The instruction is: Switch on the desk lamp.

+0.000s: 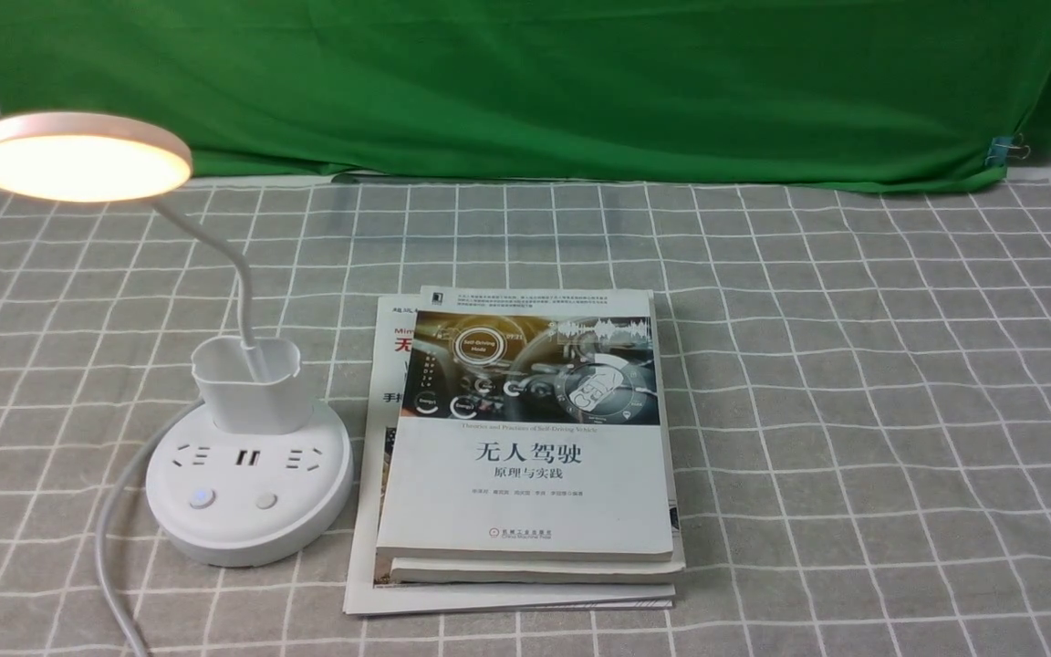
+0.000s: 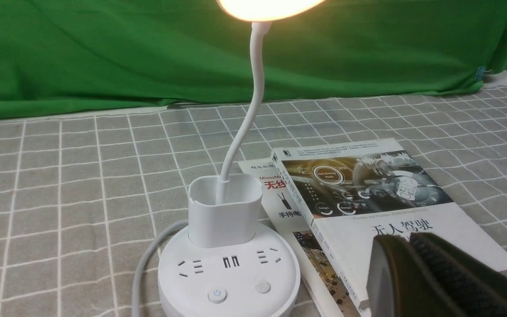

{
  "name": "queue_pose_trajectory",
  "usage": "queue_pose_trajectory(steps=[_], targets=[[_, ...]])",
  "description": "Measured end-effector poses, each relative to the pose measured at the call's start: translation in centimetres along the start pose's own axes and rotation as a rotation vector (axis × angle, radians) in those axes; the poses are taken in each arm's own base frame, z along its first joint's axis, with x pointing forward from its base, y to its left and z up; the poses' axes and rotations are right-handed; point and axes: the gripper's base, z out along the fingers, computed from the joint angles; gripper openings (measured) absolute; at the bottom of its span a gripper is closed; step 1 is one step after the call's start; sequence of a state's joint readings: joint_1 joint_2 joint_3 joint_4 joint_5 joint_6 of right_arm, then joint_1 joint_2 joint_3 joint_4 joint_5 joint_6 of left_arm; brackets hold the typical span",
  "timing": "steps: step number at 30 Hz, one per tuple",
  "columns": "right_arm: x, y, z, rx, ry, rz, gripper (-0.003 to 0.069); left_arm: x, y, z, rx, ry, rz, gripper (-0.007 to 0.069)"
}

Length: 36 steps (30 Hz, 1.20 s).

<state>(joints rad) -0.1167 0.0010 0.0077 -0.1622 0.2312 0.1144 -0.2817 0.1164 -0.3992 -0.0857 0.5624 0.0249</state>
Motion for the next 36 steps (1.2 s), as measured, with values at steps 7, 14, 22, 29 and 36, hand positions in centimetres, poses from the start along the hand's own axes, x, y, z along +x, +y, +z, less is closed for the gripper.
queue_pose_trajectory(steps=[7, 14, 22, 29, 36], targets=[[0.0, 0.0, 0.0, 0.0, 0.0, 0.0, 0.0242, 1.2, 0.2, 1.2, -0.008, -0.06, 0.017, 0.0019], [0.0, 0.0, 0.0, 0.0, 0.0, 0.0, 0.0242, 5.7, 1.2, 3.2, -0.109, -0.189, 0.12, 0.0019], [0.0, 0.0, 0.0, 0.0, 0.0, 0.0, 0.0242, 9.6, 1.9, 3.4, -0.21, -0.001, 0.088, 0.0019], [0.0, 0.0, 0.0, 0.0, 0.0, 0.0, 0.0242, 9.7, 2.0, 3.4, -0.225, 0.009, 0.082, 0.0019], [0.0, 0.0, 0.0, 0.0, 0.0, 0.0, 0.0242, 9.7, 2.0, 3.4, -0.226, 0.009, 0.083, 0.0019]])
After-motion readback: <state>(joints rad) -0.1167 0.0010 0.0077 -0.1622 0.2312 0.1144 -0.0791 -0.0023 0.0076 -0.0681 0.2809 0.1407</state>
